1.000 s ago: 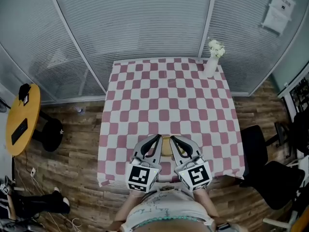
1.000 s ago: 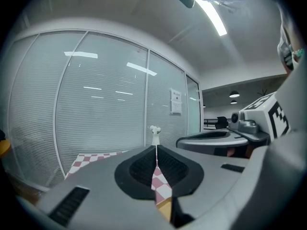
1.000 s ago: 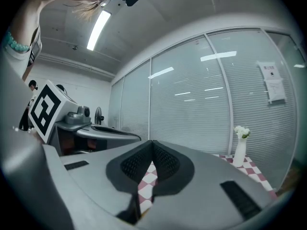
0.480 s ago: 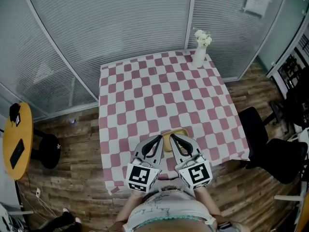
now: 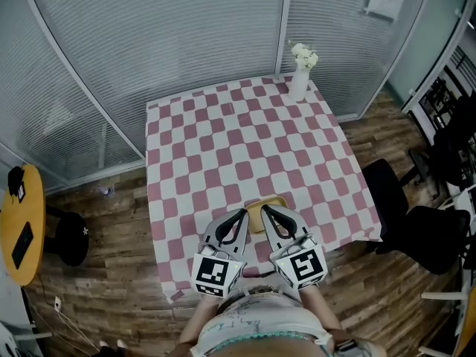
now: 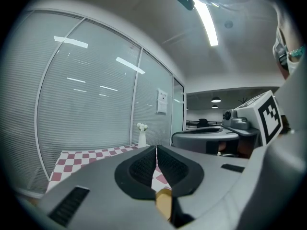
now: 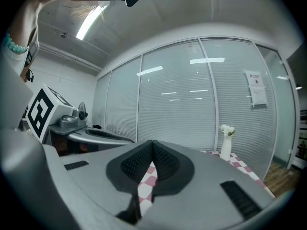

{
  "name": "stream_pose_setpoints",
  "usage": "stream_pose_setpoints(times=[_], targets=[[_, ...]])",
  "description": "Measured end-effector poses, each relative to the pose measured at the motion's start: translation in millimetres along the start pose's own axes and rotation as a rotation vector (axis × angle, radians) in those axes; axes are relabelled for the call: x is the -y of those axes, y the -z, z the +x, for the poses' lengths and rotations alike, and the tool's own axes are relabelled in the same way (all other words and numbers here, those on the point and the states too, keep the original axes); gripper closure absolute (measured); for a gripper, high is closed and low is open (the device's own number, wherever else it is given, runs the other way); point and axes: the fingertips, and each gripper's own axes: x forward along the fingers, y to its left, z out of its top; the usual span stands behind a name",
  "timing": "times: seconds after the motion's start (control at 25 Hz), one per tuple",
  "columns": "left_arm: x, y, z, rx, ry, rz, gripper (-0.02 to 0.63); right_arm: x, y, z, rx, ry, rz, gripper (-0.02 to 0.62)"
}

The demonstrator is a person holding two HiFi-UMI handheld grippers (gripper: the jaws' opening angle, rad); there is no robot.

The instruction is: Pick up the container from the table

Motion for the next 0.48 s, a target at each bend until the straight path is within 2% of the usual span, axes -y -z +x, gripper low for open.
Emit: stream_pose_setpoints(times=[0.24,0.48], targets=[[-2,-5,14,0.01,-0.047,-0.007,0.588,12,-6,9,0.015,-0.051,-0.008,0.601],[-3,-9,28,0.021,-0.063,-0.017,0.588,27,-6,13,0.017,-0.067,-0.004,0.601]])
